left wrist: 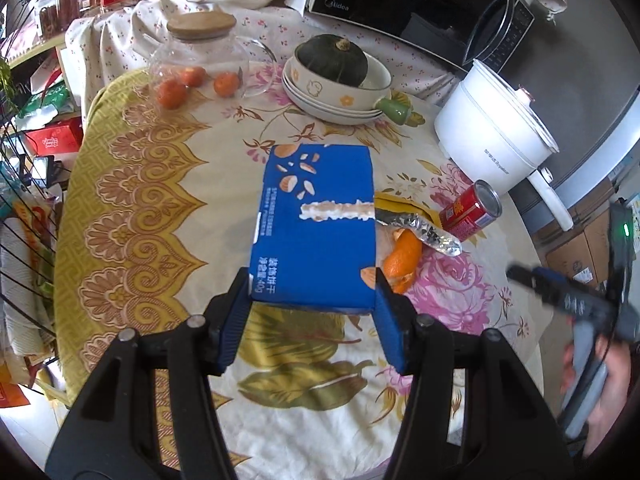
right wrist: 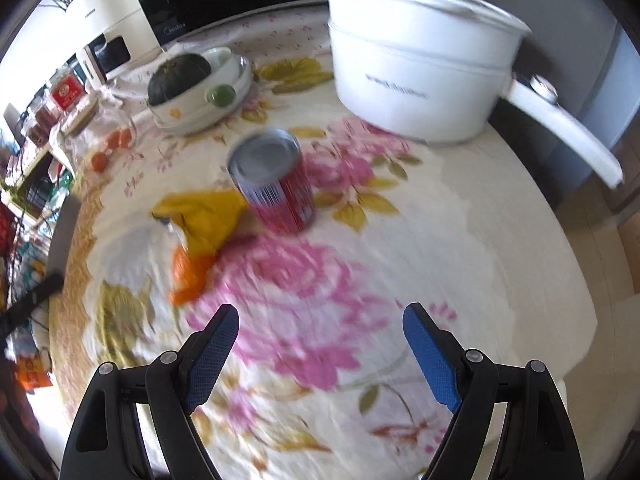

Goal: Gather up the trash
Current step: 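Grasp the red can with the right gripper while the left gripper lifts the biscuit box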

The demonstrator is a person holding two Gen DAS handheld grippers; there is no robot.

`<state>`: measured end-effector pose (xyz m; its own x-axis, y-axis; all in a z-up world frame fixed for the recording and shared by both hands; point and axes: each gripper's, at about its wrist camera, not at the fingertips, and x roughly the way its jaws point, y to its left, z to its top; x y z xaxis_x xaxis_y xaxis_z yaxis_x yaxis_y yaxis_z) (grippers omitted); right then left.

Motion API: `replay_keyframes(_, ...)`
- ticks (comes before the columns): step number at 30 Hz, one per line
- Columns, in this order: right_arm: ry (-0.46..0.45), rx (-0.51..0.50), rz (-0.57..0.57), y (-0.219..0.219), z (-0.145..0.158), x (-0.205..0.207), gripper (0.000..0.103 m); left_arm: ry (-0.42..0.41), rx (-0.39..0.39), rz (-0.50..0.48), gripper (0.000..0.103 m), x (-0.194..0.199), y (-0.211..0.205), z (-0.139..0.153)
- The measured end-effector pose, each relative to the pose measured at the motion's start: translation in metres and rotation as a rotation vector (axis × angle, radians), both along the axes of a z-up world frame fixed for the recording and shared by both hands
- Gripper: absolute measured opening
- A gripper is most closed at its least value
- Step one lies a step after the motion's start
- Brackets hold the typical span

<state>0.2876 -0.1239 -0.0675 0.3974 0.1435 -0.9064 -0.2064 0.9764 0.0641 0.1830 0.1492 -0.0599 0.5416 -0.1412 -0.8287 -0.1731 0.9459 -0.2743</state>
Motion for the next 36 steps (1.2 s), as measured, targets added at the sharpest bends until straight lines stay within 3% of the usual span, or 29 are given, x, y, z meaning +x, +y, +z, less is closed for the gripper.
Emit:
replay_keyframes(6,-0.04,-0.022,0.042,0.04,0.006,0.035,0.084,-0.027,0.036,-0.028,0.059,-0.012,0.002,0.013)
replay_keyframes(12,-0.023,-0.105,0.055,0.062,-0.009,0.059,0.074,-0.005,0.027,-0.026,0.059,-0.014,0.008,0.009)
replay_keyframes(14,-0.021,-0.112,0.048,0.063,-0.012,0.063,0.068,-0.001,0.034,-0.03,0.059,-0.014,0.007,0.008)
replay_keyframes(16,-0.015,-0.118,0.04,0.062,-0.014,0.069,0.055,0.0,0.036,-0.032,0.059,-0.014,0.006,0.008)
replay_keyframes(18,-0.008,-0.112,0.047,0.06,-0.014,0.072,0.054,-0.004,0.037,-0.036,0.059,-0.015,0.003,0.009)
replay_keyframes(27,-0.039,-0.144,0.103,0.038,0.007,0.04,0.054,-0.045,0.064,-0.093,0.059,-0.017,-0.024,0.021)
replay_keyframes(36,-0.041,-0.134,0.11,-0.008,0.027,-0.012,0.054,-0.064,0.109,-0.214,0.059,-0.024,-0.073,0.026)
